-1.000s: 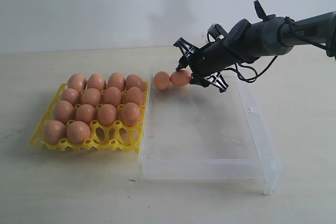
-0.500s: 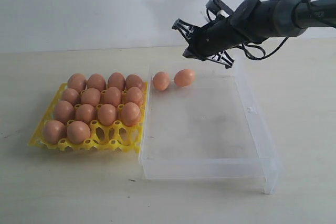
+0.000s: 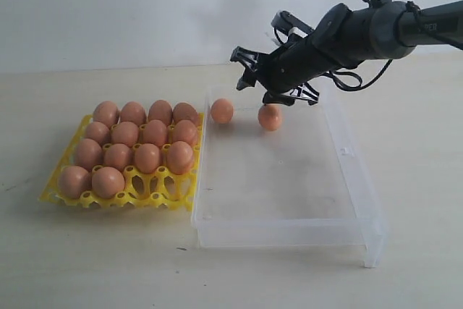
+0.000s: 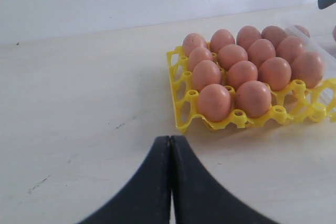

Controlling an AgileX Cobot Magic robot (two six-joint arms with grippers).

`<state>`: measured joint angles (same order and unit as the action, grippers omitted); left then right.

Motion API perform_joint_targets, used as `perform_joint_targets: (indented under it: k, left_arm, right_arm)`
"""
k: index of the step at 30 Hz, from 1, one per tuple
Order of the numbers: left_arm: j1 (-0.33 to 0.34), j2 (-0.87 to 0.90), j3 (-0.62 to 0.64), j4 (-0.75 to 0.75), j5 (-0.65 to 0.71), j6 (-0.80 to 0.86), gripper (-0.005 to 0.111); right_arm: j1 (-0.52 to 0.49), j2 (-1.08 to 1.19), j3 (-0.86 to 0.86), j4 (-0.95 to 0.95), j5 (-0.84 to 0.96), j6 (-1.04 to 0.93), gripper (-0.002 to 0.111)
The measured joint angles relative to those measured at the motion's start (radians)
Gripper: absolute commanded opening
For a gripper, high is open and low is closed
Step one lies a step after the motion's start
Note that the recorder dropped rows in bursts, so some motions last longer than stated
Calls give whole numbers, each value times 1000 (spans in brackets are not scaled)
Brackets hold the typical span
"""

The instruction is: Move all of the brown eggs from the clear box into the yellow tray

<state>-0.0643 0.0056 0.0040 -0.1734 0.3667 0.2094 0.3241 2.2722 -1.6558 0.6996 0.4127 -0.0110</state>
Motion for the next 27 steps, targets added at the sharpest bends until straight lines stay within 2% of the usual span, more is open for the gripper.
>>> perform_joint_targets:
  k: [16,27]
  left_arm:
    - [0,0,0,0,0,0,0]
    - [0,0,0,0,0,0,0]
  right_arm:
    - [0,33,0,-44,-17,-42,59]
    - [0,-51,3,-44,16,-148,59]
